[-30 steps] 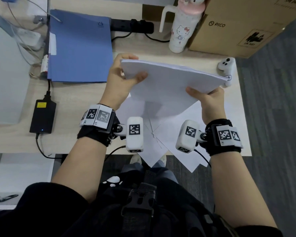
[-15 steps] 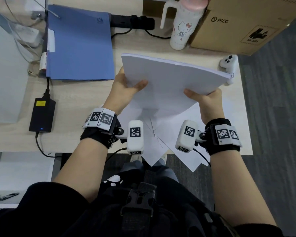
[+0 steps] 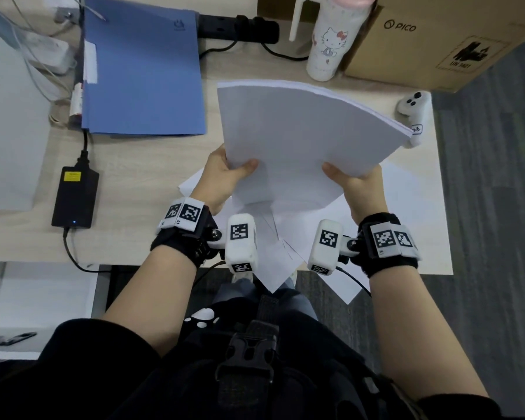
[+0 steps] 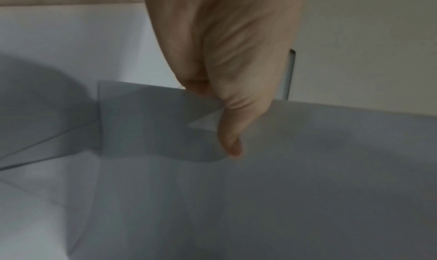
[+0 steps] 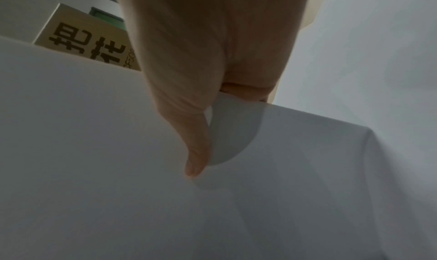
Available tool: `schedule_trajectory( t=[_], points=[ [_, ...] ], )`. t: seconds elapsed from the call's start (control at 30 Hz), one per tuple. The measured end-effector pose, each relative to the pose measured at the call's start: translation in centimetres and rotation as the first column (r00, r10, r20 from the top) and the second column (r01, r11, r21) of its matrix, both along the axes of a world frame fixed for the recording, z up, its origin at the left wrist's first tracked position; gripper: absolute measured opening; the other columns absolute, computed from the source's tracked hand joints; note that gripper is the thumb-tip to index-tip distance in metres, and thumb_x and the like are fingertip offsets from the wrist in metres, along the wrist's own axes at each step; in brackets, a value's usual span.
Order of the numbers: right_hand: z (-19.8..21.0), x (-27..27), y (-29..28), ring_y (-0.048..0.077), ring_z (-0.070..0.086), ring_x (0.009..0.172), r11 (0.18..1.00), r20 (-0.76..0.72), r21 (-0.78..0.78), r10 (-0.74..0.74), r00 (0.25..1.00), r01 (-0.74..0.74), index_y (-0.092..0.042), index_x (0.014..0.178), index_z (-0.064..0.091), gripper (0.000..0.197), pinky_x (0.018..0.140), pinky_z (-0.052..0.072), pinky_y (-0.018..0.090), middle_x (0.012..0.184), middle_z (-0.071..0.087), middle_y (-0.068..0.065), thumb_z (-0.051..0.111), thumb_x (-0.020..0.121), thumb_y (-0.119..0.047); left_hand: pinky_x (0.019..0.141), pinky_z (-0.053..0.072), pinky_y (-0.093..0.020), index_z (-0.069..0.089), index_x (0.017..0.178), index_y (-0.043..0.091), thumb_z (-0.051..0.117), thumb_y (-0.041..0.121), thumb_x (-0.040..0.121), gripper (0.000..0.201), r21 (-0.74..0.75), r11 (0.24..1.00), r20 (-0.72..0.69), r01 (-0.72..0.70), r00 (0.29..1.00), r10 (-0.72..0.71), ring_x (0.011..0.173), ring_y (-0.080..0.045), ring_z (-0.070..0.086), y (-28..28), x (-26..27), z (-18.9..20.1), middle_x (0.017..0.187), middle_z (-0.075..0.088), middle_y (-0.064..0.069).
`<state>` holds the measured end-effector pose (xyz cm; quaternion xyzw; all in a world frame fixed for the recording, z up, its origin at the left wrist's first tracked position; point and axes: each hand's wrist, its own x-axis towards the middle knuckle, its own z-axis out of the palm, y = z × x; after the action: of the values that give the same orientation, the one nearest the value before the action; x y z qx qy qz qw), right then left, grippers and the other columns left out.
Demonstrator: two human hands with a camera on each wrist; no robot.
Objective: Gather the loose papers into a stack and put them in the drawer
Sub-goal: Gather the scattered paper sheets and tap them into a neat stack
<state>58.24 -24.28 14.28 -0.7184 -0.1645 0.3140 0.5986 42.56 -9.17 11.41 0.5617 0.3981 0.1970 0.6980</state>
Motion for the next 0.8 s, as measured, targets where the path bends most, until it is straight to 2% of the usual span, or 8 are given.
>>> schedule_trajectory(
  t=[0.1, 0.27, 0.4, 0.5, 0.57, 0.67, 0.73, 0.8],
  points=[
    [-0.3, 0.0, 0.2, -0.007, 0.063, 0.071, 1.0, 0.031, -0.027, -0.008, 0.999, 0.009, -0.026, 0.079, 0.063, 0.026, 0.078, 0.05, 0.021, 0.082, 0.066, -0.01, 0.068, 0.08, 0.0, 0.074, 0.052, -0.012, 0.053, 0.12, -0.004, 0.058, 0.0, 0.088, 0.034, -0.003, 1.0, -0.004, -0.024, 1.0, 0.023, 0.08, 0.004, 0.067, -0.3, 0.1, -0.2, 0.1, 0.065, 0.001],
    [-0.5, 1.0, -0.2, 0.007, 0.064, 0.069, 0.997, 0.04, -0.041, -0.067, 0.997, 0.069, -0.02, 0.073, 0.068, 0.014, 0.072, 0.053, 0.024, 0.065, 0.07, -0.017, 0.073, 0.077, -0.006, 0.077, 0.053, -0.015, 0.055, 0.113, 0.005, 0.06, 0.001, 0.087, 0.027, 0.049, 0.998, 0.051, -0.036, 0.998, 0.034, 0.079, 0.004, 0.067, -0.4, 1.3, 0.6, 0.098, 0.066, 0.004],
    [-0.4, 1.3, -0.8, 0.005, 0.067, 0.067, 0.995, 0.03, -0.093, -0.028, 0.999, 0.031, -0.009, 0.087, 0.068, 0.011, 0.066, 0.054, 0.02, 0.072, 0.072, -0.012, 0.072, 0.077, -0.004, 0.078, 0.052, -0.017, 0.053, 0.11, 0.012, 0.061, 0.001, 0.086, 0.027, 0.019, 0.996, 0.034, -0.09, 0.995, 0.089, 0.081, 0.002, 0.066, -1.4, 1.6, -0.2, 0.098, 0.066, 0.004],
    [-0.9, 0.6, -0.5, 0.017, 0.067, 0.076, 0.988, -0.033, -0.152, -0.001, 0.999, -0.004, -0.004, 0.1, 0.064, 0.023, 0.071, 0.057, 0.027, 0.091, 0.069, 0.007, 0.071, 0.078, -0.004, 0.078, 0.052, -0.02, 0.052, 0.108, 0.012, 0.064, 0.003, 0.084, 0.029, 0.0, 0.981, -0.04, -0.192, 0.981, 0.192, 0.087, -0.008, 0.063, -2.2, 0.6, -1.3, 0.103, 0.064, -0.004],
    [-1.5, -0.4, 0.1, 0.022, 0.066, 0.08, 0.984, -0.103, -0.176, -0.006, 0.995, -0.012, -0.001, 0.104, 0.063, 0.027, 0.075, 0.057, 0.032, 0.096, 0.068, 0.012, 0.071, 0.078, -0.003, 0.076, 0.053, -0.016, 0.051, 0.111, 0.013, 0.065, 0.005, 0.084, 0.031, -0.008, 0.967, -0.088, -0.253, 0.964, 0.251, 0.086, -0.007, 0.062, -2.2, -0.7, -2.0, 0.102, 0.063, -0.003],
    [-2.8, -2.2, 1.2, 0.027, 0.065, 0.085, 0.978, -0.186, -0.206, -0.022, 0.982, -0.017, 0.0, 0.103, 0.063, 0.028, 0.081, 0.056, 0.04, 0.099, 0.067, 0.015, 0.071, 0.077, -0.001, 0.08, 0.051, -0.023, 0.054, 0.113, 0.01, 0.057, 0.013, 0.091, 0.023, -0.055, 0.966, -0.201, -0.251, 0.951, 0.235, 0.088, -0.014, 0.063, -1.3, -3.4, -3.6, 0.1, 0.065, -0.005],
    [-3.6, -3.3, 2.0, 0.028, 0.065, 0.085, 0.975, -0.215, -0.224, -0.03, 0.976, -0.019, 0.001, 0.104, 0.063, 0.029, 0.083, 0.055, 0.043, 0.099, 0.067, 0.016, 0.071, 0.076, 0.0, 0.071, 0.046, -0.026, 0.06, 0.106, 0.009, 0.048, 0.017, 0.095, 0.019, -0.076, 0.977, -0.315, -0.201, 0.934, 0.168, 0.082, -0.02, 0.061, -0.8, -5.0, -4.8, 0.096, 0.063, -0.007],
    [-4.2, -4.6, 2.9, 0.027, 0.065, 0.086, 0.969, -0.223, -0.244, -0.026, 0.974, -0.03, 0.002, 0.105, 0.063, 0.031, 0.084, 0.055, 0.043, 0.099, 0.067, 0.015, 0.072, 0.075, 0.0, 0.06, 0.037, -0.025, 0.06, 0.096, 0.011, 0.041, 0.013, 0.096, 0.019, -0.026, 0.983, -0.395, -0.179, 0.906, 0.155, 0.069, -0.018, 0.049, -0.5, -6.4, -6.0, 0.088, 0.057, -0.007]
  ],
)
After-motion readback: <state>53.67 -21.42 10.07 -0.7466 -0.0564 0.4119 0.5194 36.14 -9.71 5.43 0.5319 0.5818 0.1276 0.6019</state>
